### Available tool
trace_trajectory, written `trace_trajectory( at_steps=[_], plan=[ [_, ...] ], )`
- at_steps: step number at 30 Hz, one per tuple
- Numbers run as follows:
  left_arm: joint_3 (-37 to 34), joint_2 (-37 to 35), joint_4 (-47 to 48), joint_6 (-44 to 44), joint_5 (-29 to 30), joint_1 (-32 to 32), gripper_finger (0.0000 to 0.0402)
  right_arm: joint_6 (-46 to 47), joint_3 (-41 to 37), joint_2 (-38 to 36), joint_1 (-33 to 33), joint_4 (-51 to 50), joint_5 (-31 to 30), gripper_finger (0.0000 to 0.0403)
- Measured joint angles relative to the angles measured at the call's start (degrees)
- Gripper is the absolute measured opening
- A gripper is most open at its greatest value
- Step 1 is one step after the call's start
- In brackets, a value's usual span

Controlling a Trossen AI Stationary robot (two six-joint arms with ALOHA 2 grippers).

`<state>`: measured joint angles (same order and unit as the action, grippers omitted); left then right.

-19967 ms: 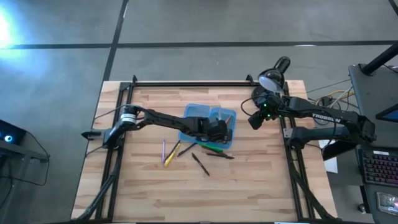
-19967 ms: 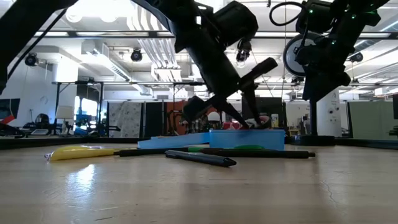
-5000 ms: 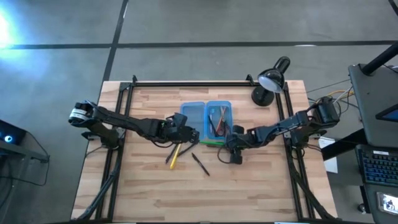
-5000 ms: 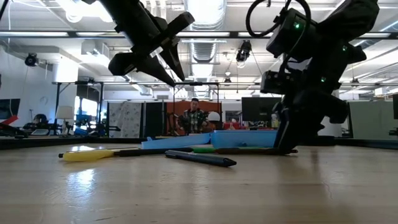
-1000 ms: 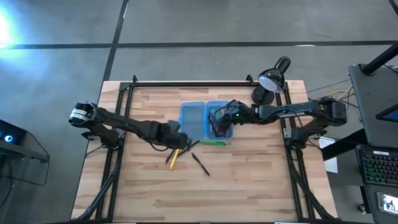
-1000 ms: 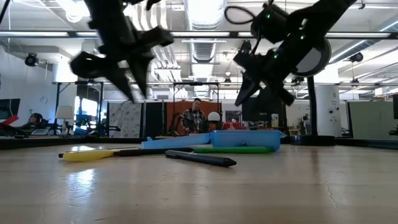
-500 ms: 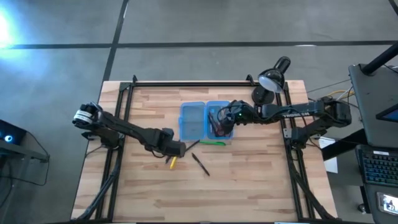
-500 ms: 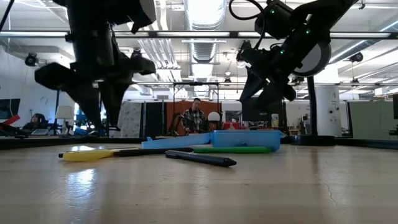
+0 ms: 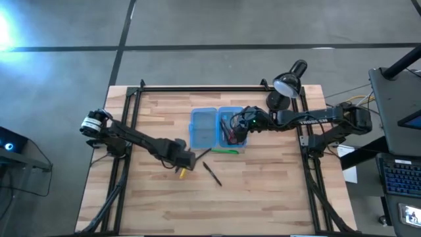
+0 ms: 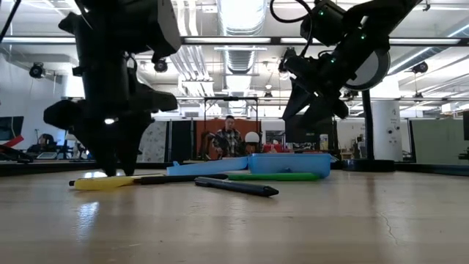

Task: Pick & place school supplies into a supply box
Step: Put the black pen into the supply box

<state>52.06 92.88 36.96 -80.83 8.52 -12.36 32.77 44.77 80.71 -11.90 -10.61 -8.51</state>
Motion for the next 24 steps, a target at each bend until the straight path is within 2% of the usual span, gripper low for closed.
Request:
trace_trajectory(
  at_steps=[5,11,14,20,24],
  plan=[
    [-3.0,0.0,-6.4,0.3,0.1,0.0,0.0135,0.0,0.0,0.0,0.0,0.0,-0.1,0.0242],
    [-5.6,-0.2,-7.4,0.2,0.4,0.2,0.0117,0.0,0.0,0.0,0.0,-0.1,-0.3,0.0235],
    [-6.5,-0.2,-7.9,0.1,0.2,0.8,0.0094,0.0,0.0,0.0,0.0,-0.3,-0.3,0.0235],
    [-7.2,-0.1,-8.1,0.0,0.4,1.9,0.0017,-0.3,0.0,0.0,0.0,-0.9,-0.5,0.0231],
    [-7.2,-0.2,-8.4,-1.0,1.2,2.4,0.0011,-1.4,0.0,-1.4,0.0,-1.0,-1.2,0.0225]
  ],
)
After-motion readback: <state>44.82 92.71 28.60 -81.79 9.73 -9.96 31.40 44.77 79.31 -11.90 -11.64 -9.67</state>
